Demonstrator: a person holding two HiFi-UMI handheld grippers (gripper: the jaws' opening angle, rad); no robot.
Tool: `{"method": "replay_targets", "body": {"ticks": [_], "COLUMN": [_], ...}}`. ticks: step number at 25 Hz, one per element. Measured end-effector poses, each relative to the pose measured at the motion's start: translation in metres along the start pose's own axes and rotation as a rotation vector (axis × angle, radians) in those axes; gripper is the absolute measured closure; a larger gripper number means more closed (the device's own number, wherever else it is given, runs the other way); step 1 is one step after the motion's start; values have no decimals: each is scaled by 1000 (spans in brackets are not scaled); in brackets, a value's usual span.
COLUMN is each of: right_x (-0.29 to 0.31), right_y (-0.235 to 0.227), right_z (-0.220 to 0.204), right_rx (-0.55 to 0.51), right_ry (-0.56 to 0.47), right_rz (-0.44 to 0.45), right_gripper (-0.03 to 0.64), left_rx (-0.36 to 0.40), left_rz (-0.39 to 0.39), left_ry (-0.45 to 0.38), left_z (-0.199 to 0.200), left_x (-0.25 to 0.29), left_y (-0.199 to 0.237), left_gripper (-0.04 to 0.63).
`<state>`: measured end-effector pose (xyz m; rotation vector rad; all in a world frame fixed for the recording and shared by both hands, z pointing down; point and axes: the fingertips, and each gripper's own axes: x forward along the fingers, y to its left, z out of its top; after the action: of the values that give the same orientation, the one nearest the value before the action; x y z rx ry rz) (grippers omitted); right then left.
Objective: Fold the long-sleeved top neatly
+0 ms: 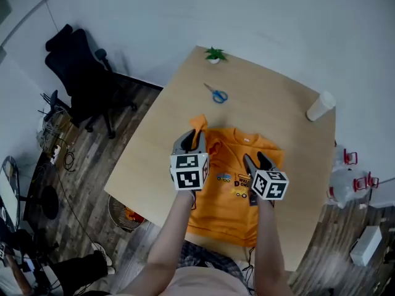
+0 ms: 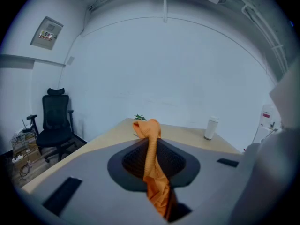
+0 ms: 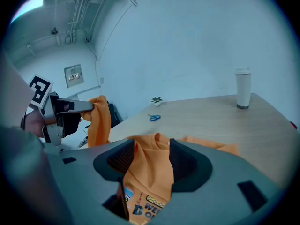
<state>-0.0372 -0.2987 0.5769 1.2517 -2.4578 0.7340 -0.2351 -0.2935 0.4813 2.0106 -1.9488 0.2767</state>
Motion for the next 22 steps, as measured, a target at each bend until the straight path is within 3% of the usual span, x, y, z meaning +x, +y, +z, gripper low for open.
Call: {"method": "replay_targets", "body": {"ticks": [16,22], "right_x": [-74,-97], "right_y": [-108,-133], "right_z": [-15,-23], "right_rx": [83,110], "right_ry": [-13,-16], "right_rz": [-216,-273], "right_gripper": [385,385], "left_rx": [59,117], "left_rz": [-294,-388], "left_ry": [103,131], "left_z": [-46,-65], "left_x": [48,54], "left_y": [-171,-224], "left_gripper": [545,544]}}
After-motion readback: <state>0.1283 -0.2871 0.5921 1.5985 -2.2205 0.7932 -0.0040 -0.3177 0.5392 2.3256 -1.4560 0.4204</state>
